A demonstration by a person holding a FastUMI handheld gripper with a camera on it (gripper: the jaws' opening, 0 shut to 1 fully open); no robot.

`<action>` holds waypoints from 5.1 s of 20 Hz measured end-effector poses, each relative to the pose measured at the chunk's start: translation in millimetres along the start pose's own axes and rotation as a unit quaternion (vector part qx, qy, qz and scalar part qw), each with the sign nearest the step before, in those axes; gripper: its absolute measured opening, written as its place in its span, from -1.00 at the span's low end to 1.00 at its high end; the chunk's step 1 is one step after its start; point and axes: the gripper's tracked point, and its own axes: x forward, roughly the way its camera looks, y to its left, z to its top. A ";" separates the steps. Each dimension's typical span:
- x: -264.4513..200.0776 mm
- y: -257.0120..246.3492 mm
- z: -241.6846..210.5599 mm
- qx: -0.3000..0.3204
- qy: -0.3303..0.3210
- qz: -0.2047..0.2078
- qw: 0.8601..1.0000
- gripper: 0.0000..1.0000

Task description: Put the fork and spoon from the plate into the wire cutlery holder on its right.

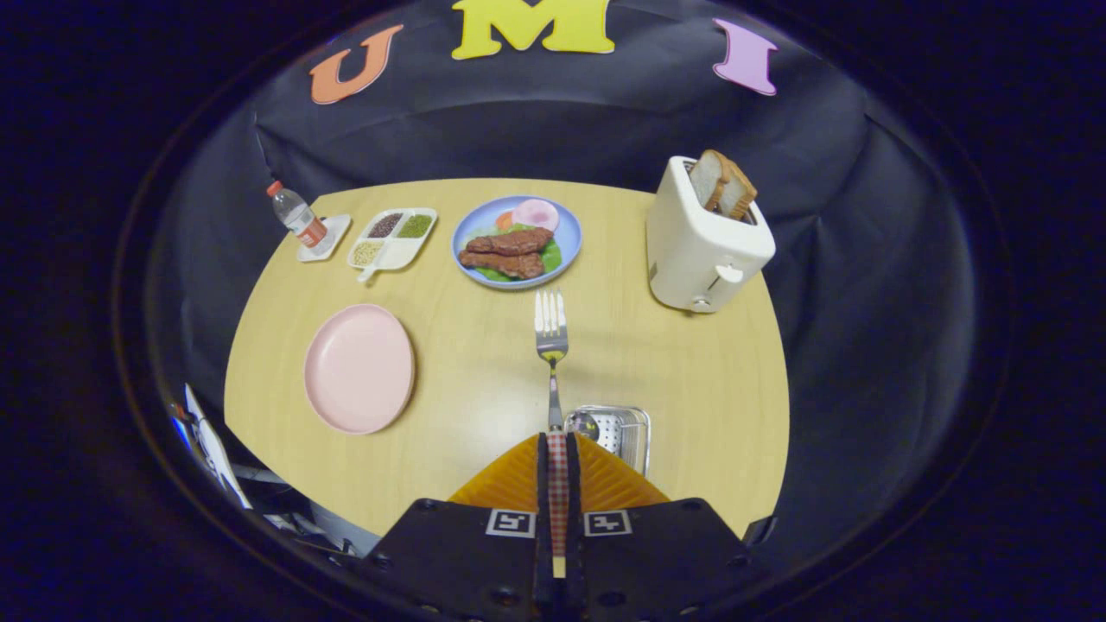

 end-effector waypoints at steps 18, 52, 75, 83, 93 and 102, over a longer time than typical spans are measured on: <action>2.9 -31.2 -76.6 0.075 0.272 0.102 0.954 -0.89; 35.5 -49.6 -26.8 0.211 0.300 0.043 0.929 -0.82; -72.8 103.3 21.0 0.029 -0.119 0.016 0.992 0.43; -160.8 150.2 41.0 0.016 -0.340 0.029 0.940 0.92; -275.6 111.7 -5.3 0.055 -0.504 -0.026 0.862 0.93; -299.8 51.1 -53.4 0.109 -0.516 -0.103 0.843 0.92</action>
